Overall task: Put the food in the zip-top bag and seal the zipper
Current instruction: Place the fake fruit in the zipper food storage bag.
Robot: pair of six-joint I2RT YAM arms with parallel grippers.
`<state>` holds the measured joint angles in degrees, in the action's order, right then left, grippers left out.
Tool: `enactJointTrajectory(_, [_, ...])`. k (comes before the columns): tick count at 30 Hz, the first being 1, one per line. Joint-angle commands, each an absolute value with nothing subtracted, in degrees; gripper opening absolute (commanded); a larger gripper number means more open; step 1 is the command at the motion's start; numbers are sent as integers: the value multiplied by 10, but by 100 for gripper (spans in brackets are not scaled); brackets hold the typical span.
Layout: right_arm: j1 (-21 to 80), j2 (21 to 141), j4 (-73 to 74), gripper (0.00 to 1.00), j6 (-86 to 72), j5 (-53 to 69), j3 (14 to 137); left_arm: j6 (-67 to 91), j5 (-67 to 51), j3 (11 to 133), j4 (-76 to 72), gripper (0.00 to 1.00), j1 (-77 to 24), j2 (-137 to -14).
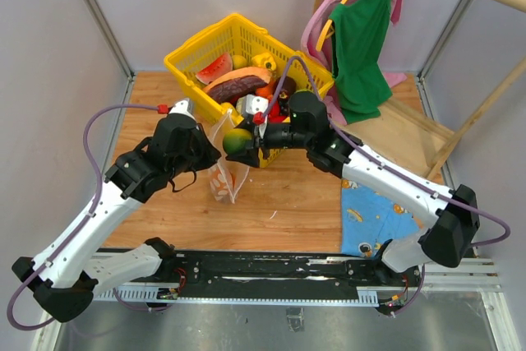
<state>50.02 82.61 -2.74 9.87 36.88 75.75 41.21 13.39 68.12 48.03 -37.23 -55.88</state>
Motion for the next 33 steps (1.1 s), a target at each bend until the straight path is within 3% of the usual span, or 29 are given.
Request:
enactJointTrajectory(1, [512, 843, -92, 45, 134, 415, 729, 417, 127, 671, 461, 0, -371, -543])
enactJointTrajectory(10, [518, 881, -111, 46, 202, 459, 704, 424, 132, 658, 466, 0, -371, -531])
enactJointTrajectory(33, [535, 978, -253, 53, 267, 296, 712, 417, 75, 637, 456, 0, -371, -510])
